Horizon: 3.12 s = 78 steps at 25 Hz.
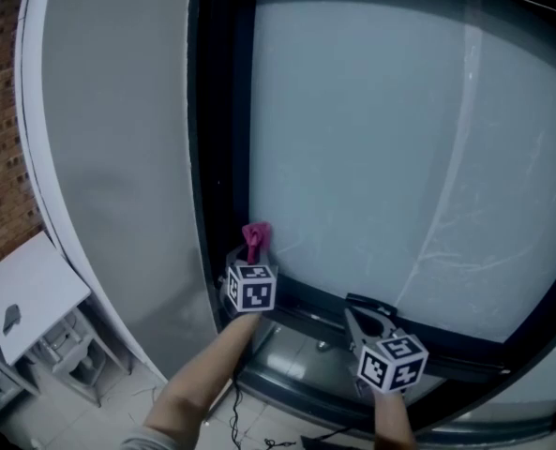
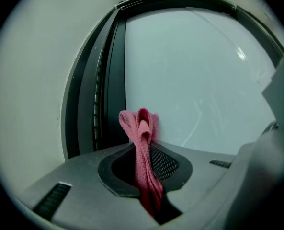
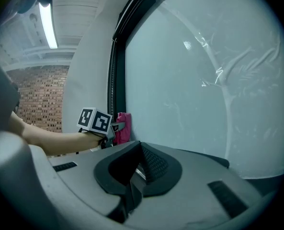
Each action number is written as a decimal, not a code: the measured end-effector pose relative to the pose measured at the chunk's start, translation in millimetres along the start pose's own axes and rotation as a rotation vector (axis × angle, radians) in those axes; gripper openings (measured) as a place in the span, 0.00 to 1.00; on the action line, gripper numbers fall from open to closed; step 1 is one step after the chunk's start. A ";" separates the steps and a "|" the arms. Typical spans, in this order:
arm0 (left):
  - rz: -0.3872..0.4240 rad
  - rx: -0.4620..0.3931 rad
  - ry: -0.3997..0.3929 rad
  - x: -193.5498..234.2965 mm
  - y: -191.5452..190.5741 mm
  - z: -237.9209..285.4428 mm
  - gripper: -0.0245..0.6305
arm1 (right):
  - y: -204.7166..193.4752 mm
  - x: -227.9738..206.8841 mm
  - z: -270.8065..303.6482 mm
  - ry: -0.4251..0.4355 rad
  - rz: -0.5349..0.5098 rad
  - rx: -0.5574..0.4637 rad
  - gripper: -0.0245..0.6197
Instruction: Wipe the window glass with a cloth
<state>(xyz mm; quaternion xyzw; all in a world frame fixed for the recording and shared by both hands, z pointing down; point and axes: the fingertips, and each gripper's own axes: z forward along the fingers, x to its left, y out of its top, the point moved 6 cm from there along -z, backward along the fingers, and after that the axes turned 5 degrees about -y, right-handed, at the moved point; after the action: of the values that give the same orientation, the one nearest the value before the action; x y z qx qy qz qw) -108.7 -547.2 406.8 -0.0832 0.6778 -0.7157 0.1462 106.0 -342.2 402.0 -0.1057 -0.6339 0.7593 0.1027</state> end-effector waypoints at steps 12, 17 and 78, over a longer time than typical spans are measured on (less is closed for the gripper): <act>-0.052 -0.041 -0.291 -72.2 -7.2 -5.8 0.11 | -7.9 -11.7 -22.3 -0.031 0.014 0.014 0.02; -0.070 -0.060 -0.402 -106.2 -2.4 -13.3 0.11 | -12.4 -18.9 -37.5 -0.062 0.027 0.016 0.02; -0.128 -0.051 -0.872 -464.7 16.0 -91.7 0.11 | -56.8 -145.3 -278.7 -0.494 0.109 0.002 0.02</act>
<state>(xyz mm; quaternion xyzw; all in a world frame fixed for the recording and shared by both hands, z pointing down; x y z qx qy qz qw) 302.2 -311.4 421.5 -0.4228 0.5636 -0.6045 0.3718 327.3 -112.2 413.8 0.0490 -0.6322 0.7672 -0.0963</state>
